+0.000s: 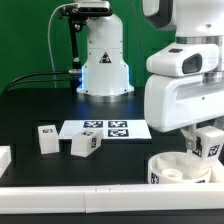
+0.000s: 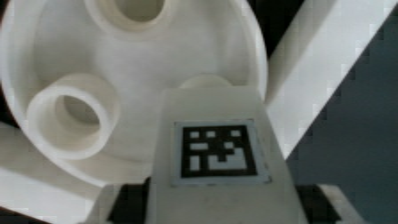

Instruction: Assemble stool

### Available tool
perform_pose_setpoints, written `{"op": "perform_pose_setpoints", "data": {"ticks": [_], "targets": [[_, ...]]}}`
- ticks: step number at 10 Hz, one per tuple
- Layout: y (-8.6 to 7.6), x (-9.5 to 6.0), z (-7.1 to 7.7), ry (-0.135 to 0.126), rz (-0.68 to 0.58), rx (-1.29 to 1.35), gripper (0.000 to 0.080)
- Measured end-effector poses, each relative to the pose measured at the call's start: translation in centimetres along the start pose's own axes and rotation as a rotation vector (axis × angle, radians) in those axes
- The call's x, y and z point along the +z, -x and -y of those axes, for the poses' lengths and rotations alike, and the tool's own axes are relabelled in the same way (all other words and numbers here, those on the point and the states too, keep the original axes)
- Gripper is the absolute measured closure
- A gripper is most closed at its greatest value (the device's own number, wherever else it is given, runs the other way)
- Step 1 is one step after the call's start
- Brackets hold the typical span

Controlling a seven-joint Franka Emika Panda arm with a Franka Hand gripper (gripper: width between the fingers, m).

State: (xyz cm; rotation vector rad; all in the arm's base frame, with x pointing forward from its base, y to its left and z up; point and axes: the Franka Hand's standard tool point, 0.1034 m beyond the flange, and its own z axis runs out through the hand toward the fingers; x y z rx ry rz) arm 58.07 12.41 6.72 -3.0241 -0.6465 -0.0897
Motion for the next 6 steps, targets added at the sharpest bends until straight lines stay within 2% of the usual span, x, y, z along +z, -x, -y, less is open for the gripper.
{"op": "perform_pose_setpoints", "data": {"ticks": [1, 2, 4, 6], "targets": [[0.02, 0.01, -0.10, -0.013, -0.002, 0.144, 0.0466], [0.08, 0.04, -0.23, -0.007, -0.001, 0.363, 0.0466], [-0.13, 0.04, -0.84, -0.031, -0.041, 0.665, 0.0466], [-0.08, 0.05, -0.89, -0.036, -0.037, 0.759, 0.0466]]}}
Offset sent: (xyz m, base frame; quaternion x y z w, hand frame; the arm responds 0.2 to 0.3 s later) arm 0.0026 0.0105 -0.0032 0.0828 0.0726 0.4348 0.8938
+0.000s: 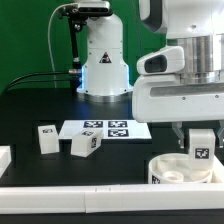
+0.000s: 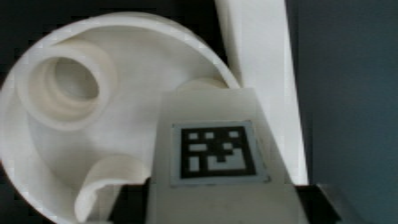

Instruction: Assemble stool

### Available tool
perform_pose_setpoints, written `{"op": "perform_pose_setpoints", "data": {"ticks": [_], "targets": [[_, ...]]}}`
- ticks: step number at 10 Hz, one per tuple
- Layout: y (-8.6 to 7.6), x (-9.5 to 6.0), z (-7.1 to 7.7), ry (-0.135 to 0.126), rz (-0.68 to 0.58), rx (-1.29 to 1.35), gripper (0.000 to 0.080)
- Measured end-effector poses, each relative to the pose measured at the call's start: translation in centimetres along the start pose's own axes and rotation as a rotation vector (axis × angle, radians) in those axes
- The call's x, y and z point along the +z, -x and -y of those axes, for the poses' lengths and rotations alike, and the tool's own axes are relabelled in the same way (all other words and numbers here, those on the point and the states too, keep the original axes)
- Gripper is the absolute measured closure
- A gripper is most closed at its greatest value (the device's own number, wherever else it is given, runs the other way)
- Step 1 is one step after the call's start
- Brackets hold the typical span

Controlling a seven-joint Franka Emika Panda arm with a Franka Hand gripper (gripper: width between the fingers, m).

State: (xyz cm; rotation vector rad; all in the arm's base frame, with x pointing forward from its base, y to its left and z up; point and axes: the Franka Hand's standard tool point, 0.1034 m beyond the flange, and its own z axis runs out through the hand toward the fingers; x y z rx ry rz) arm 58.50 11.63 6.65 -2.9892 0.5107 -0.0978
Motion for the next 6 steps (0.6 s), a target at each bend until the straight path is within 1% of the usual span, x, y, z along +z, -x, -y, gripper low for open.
{"op": "perform_pose_setpoints", "data": {"ticks": [2, 5, 6], "targets": [[-0.06, -0.01, -0.10, -0.007, 0.003, 0.107, 0.0466], [-0.02, -0.06, -0.18, -0.023, 0.015, 0.473, 0.0466], [-0.09, -0.07, -0.28, -0.038, 0.028, 0.596, 0.0466]]}}
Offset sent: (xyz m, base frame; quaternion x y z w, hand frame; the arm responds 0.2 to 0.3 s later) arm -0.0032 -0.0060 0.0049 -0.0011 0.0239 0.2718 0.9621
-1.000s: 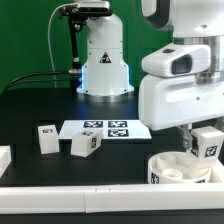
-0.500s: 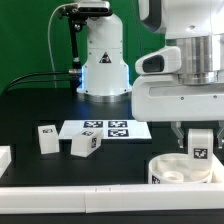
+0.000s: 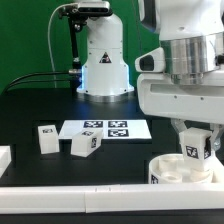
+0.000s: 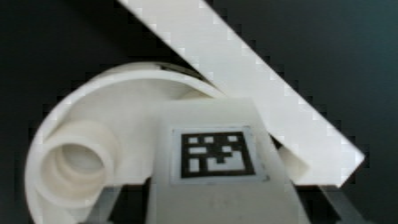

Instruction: Assemble stool

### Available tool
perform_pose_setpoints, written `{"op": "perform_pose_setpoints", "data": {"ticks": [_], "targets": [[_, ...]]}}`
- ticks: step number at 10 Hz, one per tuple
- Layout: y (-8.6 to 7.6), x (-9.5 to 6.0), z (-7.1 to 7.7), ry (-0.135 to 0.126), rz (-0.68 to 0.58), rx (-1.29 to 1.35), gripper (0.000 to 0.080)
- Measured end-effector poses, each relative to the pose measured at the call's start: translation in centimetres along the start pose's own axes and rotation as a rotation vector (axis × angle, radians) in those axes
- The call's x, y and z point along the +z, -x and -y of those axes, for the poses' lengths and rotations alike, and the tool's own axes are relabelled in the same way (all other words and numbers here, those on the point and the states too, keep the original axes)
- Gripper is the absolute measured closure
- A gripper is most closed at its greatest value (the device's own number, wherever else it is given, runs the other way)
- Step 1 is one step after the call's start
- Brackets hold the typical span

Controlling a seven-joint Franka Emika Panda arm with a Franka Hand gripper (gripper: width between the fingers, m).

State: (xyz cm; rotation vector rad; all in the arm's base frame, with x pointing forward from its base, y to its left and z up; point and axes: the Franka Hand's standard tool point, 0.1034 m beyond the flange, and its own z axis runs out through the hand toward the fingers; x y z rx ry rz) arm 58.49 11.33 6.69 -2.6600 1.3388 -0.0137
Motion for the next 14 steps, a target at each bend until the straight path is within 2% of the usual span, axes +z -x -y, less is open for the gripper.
{"op": "perform_pose_setpoints", "data": {"ticks": [2, 3, 5, 7, 8, 9, 10, 11, 13, 14], "targets": [[0.5, 0.1, 0.2, -0.018, 0.027, 0.314, 0.0466], [0.4, 0.1, 0.3, -0.037, 0.032, 0.431, 0.0466], [0.4, 0.1, 0.5, -0.058, 0.060, 0.602, 0.0466], [0.4, 0.1, 0.5, -0.063, 0.070, 0.632, 0.0466], [0.4, 0.1, 0.5, -0.063, 0.070, 0.624, 0.0466], [0.6, 0.2, 0.2, -0.046, 0.080, 0.556, 0.0242], [0.9, 0.2, -0.2, -0.015, 0.108, 0.481, 0.0242], [0.4, -0.7, 0.1, -0.020, 0.116, 0.403, 0.0167], [1.2, -2.2, -0.2, 0.001, 0.143, 0.132, 0.0155], [1.2, -2.5, -0.1, -0.006, 0.143, 0.056, 0.0151]]}}
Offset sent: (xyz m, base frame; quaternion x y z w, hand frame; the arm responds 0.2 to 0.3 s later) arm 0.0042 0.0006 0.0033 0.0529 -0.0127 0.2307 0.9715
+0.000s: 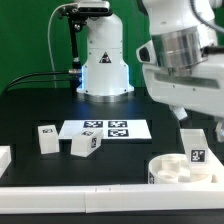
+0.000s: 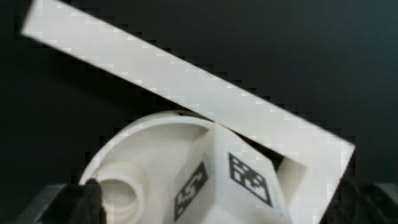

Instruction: Assemble stool

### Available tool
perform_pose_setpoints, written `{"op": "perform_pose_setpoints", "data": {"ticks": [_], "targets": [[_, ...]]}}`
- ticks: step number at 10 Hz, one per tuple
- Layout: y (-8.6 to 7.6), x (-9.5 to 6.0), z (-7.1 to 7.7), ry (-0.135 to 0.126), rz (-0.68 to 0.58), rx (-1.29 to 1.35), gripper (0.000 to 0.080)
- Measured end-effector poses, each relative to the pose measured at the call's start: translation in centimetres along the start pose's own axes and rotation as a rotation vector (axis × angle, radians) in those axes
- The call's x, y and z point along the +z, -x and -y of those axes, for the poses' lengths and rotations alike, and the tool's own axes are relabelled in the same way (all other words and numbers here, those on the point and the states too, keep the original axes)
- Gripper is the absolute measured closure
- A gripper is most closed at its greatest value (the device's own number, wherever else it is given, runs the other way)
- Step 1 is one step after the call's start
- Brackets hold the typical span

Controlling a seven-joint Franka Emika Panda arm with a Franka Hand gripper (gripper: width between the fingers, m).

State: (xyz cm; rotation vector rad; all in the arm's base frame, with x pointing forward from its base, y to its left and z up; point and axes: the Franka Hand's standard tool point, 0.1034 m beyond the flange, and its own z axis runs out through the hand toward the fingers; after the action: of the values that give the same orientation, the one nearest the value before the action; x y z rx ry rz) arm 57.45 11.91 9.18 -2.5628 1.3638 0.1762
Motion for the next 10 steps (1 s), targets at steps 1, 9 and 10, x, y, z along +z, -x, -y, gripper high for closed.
{"op": "perform_pose_setpoints", "data": {"ticks": [1, 9, 10], "targets": [[-0.1, 0.2, -0.1, 0.001, 0.000, -0.078, 0.0151], [0.3, -1.3, -0.1, 0.172, -0.054, -1.007, 0.0150], [0.2, -1.4, -0.2, 0.175, -0.049, -1.067, 0.0150]]}}
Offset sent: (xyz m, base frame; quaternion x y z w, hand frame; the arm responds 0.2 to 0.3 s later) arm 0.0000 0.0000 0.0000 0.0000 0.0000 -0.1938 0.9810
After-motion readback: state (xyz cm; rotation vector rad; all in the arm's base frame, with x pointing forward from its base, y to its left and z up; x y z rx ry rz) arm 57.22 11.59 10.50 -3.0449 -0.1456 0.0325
